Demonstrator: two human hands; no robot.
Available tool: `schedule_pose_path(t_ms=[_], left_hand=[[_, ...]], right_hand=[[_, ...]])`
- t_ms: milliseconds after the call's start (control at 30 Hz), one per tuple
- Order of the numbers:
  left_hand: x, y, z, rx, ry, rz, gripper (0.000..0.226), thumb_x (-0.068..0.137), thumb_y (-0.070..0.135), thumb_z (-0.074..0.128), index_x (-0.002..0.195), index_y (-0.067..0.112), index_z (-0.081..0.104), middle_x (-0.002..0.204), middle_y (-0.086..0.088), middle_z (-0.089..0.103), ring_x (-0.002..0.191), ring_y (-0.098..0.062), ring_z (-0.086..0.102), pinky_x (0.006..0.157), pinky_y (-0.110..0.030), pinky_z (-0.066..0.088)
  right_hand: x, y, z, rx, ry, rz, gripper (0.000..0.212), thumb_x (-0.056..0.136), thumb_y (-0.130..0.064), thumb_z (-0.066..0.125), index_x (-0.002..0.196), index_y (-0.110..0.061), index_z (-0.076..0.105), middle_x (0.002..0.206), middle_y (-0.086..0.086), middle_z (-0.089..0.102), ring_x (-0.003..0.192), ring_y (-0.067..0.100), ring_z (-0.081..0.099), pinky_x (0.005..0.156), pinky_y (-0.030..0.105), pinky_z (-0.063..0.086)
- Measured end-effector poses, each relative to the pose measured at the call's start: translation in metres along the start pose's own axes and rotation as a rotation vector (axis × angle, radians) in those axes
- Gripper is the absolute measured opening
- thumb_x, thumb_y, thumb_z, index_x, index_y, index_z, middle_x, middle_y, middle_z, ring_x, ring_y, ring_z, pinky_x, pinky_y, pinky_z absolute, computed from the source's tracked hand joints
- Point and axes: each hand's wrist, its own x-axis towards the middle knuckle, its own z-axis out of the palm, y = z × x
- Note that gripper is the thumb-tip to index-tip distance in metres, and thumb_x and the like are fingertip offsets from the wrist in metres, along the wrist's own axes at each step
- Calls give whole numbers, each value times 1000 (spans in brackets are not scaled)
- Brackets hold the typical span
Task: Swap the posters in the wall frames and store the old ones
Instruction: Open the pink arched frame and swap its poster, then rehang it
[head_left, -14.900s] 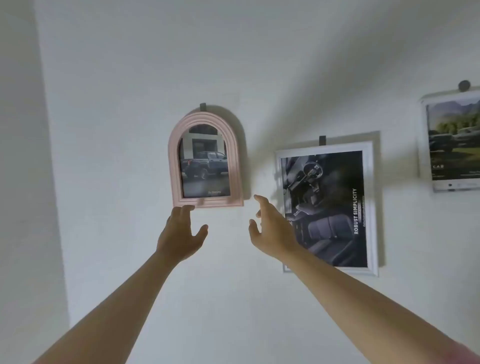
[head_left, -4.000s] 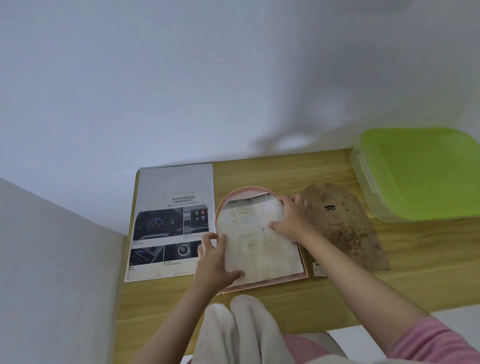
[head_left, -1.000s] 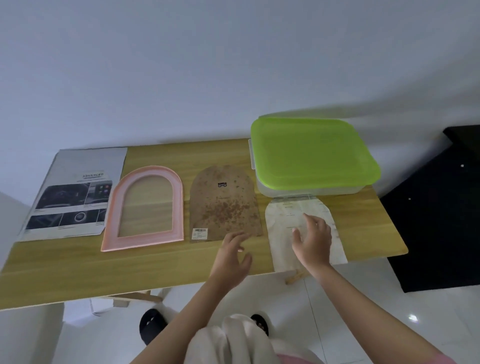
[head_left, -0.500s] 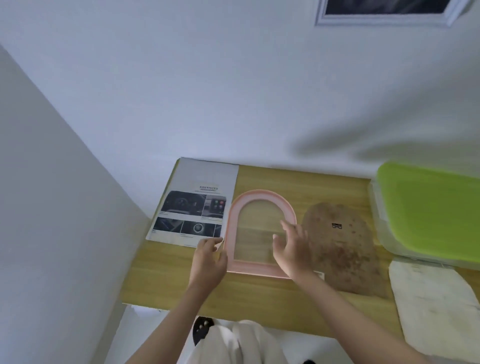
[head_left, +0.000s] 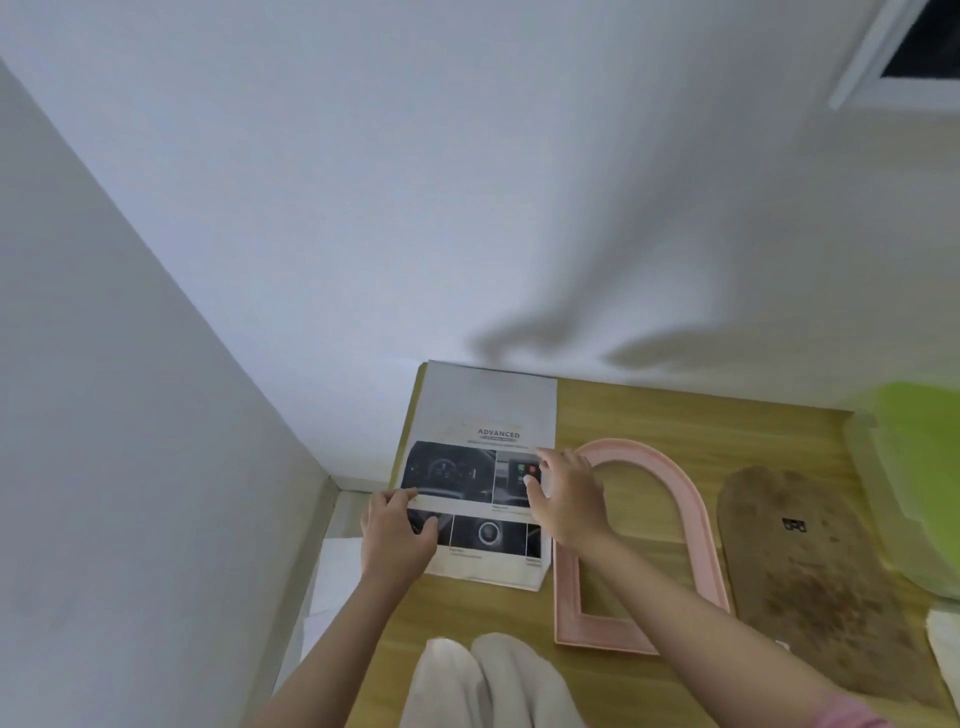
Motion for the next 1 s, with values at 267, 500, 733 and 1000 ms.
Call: schedule_pose_path(t_ms=[267,500,733,1000], left_hand=[[24,5,5,109,13,-86,64,73,32,73,128,15,48,119,-6,39,112,-23,37,84,-37,50],[27,4,4,109,4,-90,68,70,32,77,129,14,47,119,-8,40,113,-24,37,84,-35,47],[35,0,-2,59,-25,-72,64,69,27,79,125,15,50,114,-5,43,109,-20,40,83,-33,47],[34,6,-21,-194,25,-32,35,85,-1,57,119,10,61,103,0,49,95,-15,54,58,-9,42]], right_hand=[[58,-19,4,-263,-270,110,69,73,-54,67,128,-21,42,122,5,45,115,27,45,96,42,36],[65,-17,5,-21,-306,185,83,64,-33,82,134,-19,40,123,5,38,112,23,46,94,34,42],[62,-20,9,92,-284,53,64,84,-14,64,139,-27,36,132,1,53,119,21,51,96,36,45],[54,-34,-5,300,-132,-20,57,87,-4,59,137,-24,43,121,-8,58,90,5,58,82,15,46]])
